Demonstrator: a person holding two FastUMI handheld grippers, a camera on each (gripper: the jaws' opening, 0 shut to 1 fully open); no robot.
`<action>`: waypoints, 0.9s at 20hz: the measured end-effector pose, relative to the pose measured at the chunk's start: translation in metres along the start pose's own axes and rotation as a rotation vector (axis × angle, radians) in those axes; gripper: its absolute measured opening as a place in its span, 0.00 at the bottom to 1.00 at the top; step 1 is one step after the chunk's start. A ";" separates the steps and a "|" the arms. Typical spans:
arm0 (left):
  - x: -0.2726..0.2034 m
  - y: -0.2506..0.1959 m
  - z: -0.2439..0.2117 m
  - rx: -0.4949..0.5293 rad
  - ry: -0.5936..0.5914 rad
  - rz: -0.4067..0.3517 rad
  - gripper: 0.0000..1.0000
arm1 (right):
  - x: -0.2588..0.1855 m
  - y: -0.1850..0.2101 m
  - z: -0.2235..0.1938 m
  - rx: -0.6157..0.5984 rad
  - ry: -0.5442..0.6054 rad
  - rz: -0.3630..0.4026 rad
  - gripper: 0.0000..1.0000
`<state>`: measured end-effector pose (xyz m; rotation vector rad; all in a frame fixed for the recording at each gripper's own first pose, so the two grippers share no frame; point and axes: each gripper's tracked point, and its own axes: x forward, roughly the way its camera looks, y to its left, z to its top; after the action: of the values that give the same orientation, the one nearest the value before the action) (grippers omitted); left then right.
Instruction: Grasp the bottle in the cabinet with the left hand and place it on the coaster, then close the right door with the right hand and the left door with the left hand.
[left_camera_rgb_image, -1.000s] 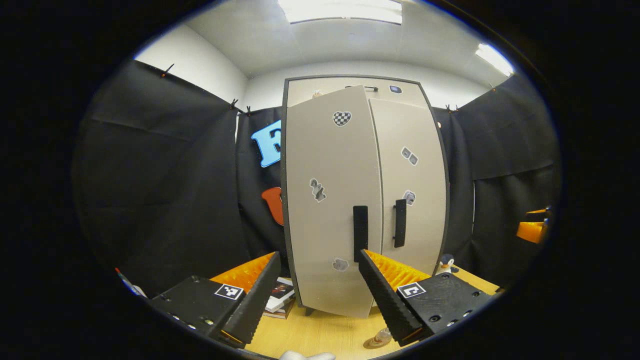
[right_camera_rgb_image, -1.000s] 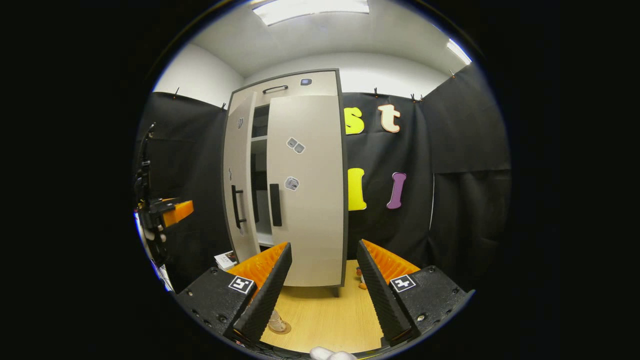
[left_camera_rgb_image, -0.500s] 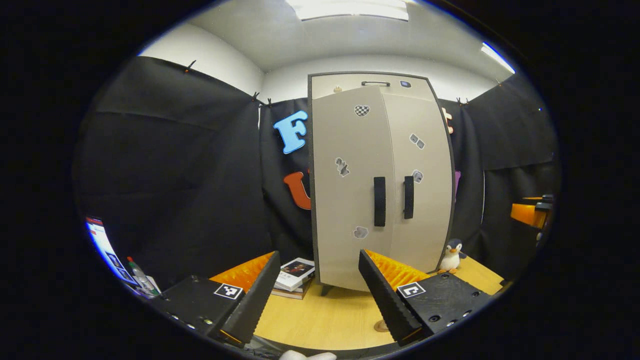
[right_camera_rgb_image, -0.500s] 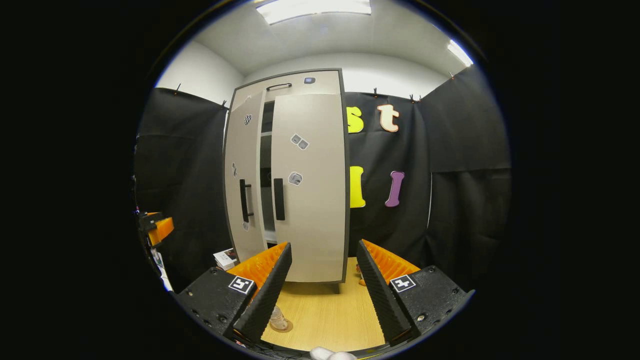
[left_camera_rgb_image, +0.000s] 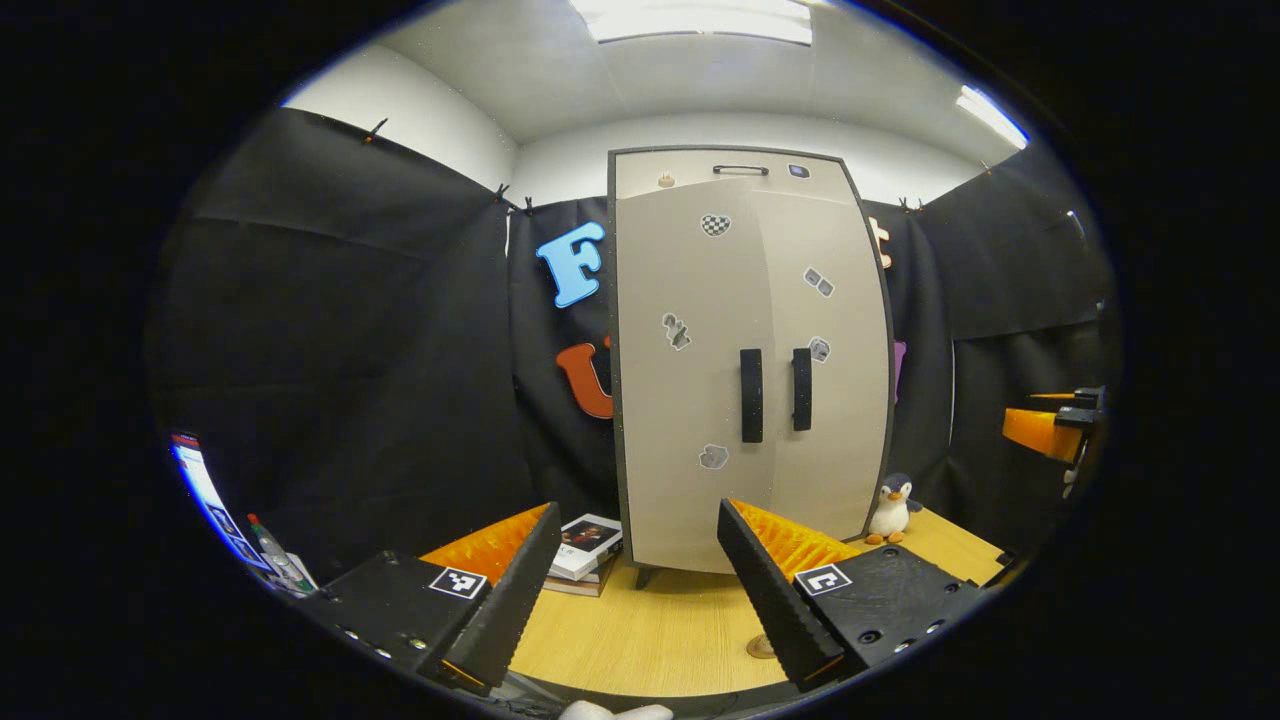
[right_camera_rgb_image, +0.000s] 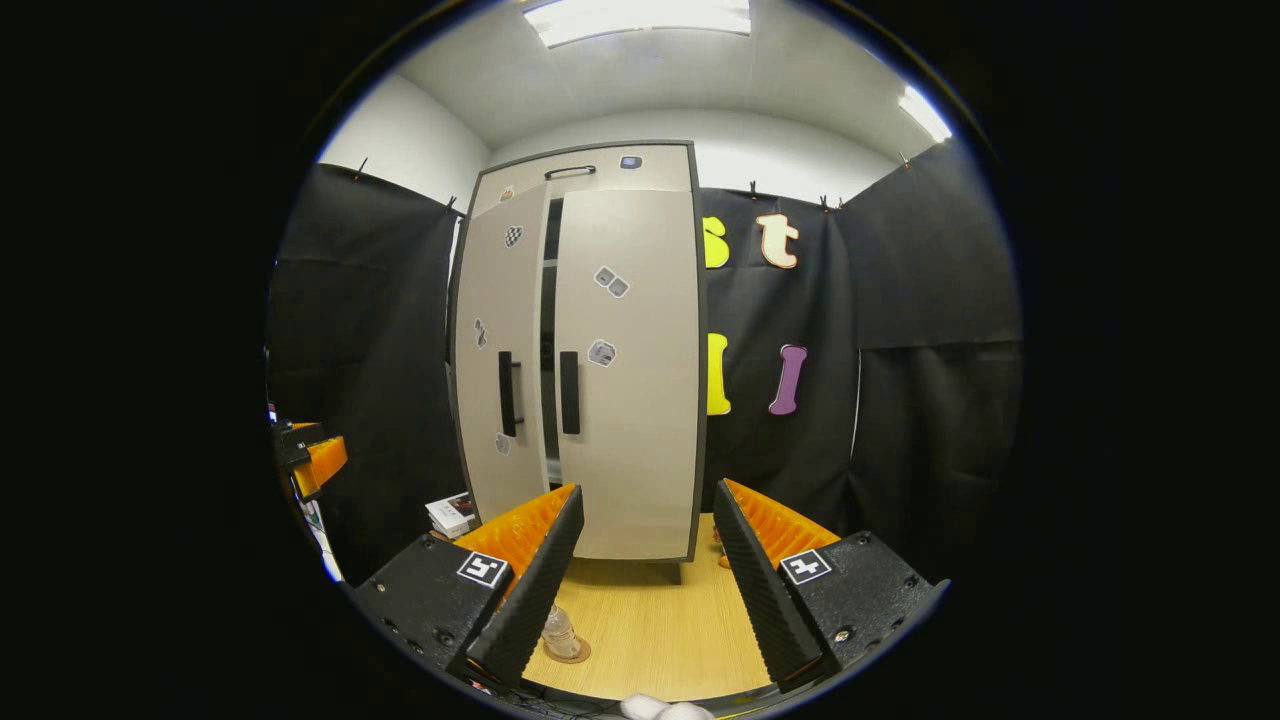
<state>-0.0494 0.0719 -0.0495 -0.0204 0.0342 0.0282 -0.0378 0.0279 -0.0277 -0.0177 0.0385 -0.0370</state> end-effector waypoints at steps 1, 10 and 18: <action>0.001 0.000 0.000 0.001 -0.001 -0.002 0.96 | -0.001 0.002 0.000 0.004 0.000 0.000 0.82; 0.001 0.000 0.001 -0.010 0.000 -0.011 0.96 | -0.004 0.011 0.006 -0.011 -0.008 -0.003 0.82; 0.001 0.001 0.002 -0.010 -0.002 -0.010 0.96 | -0.004 0.018 0.009 -0.017 -0.018 0.008 0.81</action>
<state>-0.0479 0.0733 -0.0476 -0.0310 0.0318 0.0185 -0.0404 0.0464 -0.0193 -0.0346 0.0212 -0.0281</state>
